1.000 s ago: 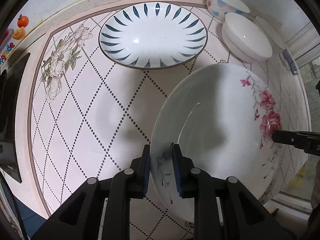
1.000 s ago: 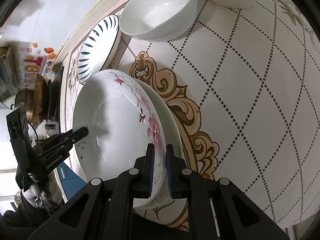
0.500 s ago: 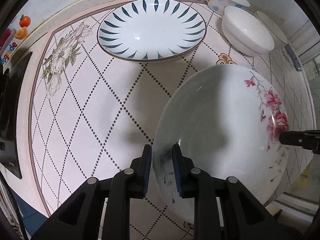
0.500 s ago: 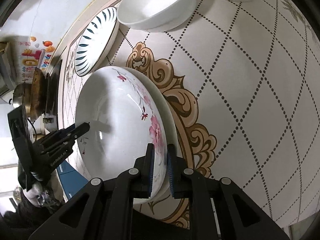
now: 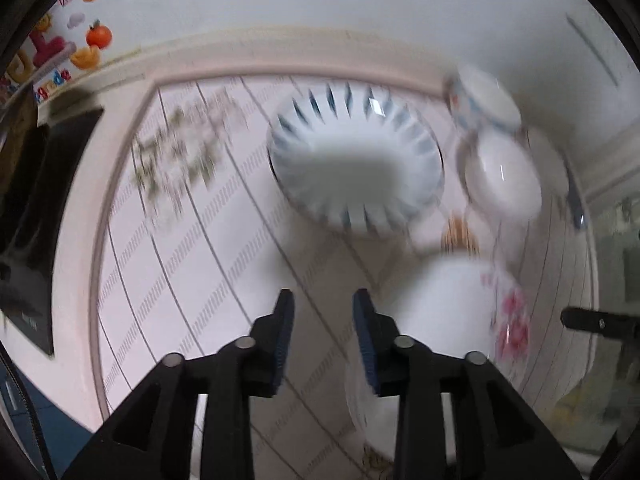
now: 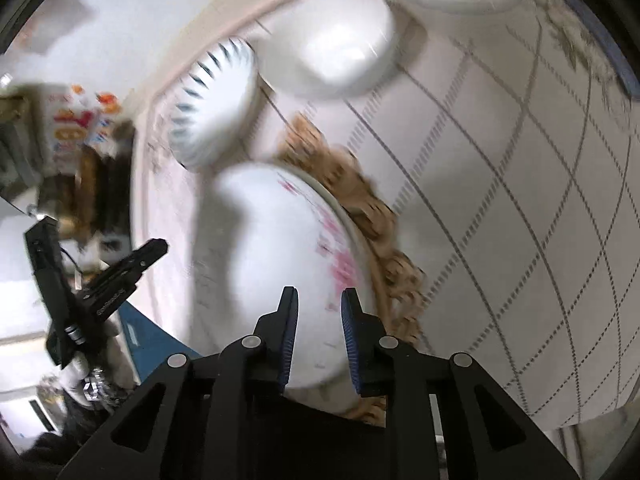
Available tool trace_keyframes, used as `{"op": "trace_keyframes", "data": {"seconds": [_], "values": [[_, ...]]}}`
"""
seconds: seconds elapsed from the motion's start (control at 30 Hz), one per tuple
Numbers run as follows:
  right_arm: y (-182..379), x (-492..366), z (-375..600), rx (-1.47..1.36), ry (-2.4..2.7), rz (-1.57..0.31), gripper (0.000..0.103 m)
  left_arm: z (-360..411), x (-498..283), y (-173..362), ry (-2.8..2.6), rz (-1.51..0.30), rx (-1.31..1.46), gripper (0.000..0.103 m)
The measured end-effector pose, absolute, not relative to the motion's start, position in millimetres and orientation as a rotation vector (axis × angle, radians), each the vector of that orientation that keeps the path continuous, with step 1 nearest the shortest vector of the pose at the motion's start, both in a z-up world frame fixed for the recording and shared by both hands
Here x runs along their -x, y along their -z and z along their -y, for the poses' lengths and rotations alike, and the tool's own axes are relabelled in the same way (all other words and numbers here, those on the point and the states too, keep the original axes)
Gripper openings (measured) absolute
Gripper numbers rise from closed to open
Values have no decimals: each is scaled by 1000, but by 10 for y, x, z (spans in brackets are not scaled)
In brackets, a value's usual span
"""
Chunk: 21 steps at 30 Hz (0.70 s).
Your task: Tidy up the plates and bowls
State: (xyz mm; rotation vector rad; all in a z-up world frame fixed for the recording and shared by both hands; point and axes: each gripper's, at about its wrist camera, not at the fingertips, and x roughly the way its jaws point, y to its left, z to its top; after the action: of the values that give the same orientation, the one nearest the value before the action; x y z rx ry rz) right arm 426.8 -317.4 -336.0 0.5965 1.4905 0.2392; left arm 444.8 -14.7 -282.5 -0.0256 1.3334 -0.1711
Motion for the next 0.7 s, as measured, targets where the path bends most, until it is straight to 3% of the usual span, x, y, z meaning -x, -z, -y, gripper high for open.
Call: {"op": "trace_keyframes", "data": {"seconds": [0.1, 0.33, 0.57, 0.6, 0.7], "values": [[3211, -4608, 2995, -621, -253, -1412, 37, 95, -4977, 2869, 146, -1325, 32, 38], [3541, -5417, 2630, -705, -134, -1368, 37, -32, -5710, 3285, 157, -1390, 40, 38], [3961, -5651, 2472, -704, -30, -1405, 37, -43, -6036, 3700, 234, -1452, 30, 38], [3995, -5659, 2459, -705, -21, -1400, 36, -37, -6052, 3728, 257, -1447, 32, 37], [4080, -5708, 2439, -671, 1, -1378, 21, -3, -6089, 3746, 325, -1429, 48, 20]]}}
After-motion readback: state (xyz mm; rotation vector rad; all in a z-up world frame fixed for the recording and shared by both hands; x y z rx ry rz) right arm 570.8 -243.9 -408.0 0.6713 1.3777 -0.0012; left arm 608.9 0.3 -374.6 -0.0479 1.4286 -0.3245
